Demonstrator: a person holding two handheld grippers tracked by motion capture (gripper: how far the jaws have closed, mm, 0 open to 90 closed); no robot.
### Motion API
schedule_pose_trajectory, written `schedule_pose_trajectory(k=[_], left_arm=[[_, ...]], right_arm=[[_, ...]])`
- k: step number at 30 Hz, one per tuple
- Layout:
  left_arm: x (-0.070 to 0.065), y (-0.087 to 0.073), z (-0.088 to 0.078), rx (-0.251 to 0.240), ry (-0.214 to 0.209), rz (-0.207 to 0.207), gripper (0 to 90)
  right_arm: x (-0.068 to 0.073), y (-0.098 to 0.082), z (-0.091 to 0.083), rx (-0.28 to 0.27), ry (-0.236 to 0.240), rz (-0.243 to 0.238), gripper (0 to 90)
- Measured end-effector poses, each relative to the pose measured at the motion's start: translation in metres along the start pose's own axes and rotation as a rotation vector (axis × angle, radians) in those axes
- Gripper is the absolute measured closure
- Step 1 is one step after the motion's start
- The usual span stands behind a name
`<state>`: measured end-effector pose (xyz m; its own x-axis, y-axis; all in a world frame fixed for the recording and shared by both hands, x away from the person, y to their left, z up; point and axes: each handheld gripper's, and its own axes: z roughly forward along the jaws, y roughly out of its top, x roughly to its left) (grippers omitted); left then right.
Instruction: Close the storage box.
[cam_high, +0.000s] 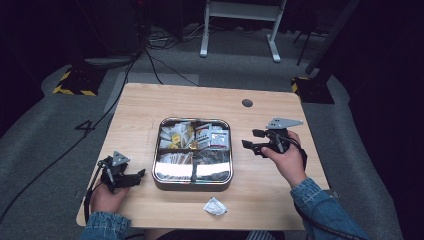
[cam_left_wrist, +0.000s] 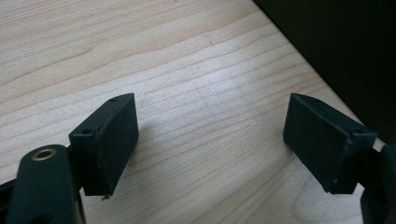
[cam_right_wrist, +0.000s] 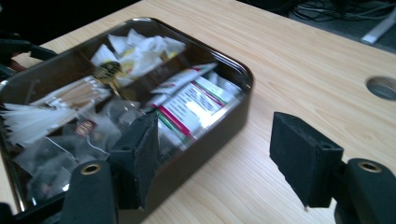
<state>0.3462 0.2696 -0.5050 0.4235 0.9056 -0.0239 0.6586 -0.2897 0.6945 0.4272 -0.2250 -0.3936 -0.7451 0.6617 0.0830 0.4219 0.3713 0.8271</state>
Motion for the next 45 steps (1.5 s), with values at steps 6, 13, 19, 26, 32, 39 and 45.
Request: schedule_pose_trajectory(k=[6, 13, 19, 26, 32, 39, 45], left_arm=[[0.0, 0.0, 0.0, 0.001, -0.002, -0.002, 18.5], [0.0, 0.0, 0.0, 0.0, -0.004, -0.001, 18.5], [0.0, 0.0, 0.0, 0.0, -0.004, 0.0, 18.5], [0.0, 0.0, 0.0, 0.0, -0.004, 0.0, 18.5], [0.0, 0.0, 0.0, 0.0, -0.004, 0.0, 18.5], [0.0, 0.0, 0.0, 0.0, -0.004, 0.0, 18.5], [0.0, 0.0, 0.0, 0.0, -0.004, 0.0, 18.5]], right_arm=[[-0.017, -0.018, -0.014, 0.008, -0.039, 0.032, 32.5], [-0.034, -0.039, -0.026, 0.026, -0.08, 0.072, 31.8], [-0.05, -0.059, -0.028, 0.049, -0.106, 0.098, 30.6], [-0.07, -0.083, -0.029, 0.088, -0.15, 0.109, 28.9], [-0.082, -0.102, -0.027, 0.122, -0.162, 0.123, 26.7], [-0.086, -0.123, -0.023, 0.15, -0.172, 0.133, 23.2], [-0.08, -0.135, -0.017, 0.151, -0.218, 0.074, 15.9]])
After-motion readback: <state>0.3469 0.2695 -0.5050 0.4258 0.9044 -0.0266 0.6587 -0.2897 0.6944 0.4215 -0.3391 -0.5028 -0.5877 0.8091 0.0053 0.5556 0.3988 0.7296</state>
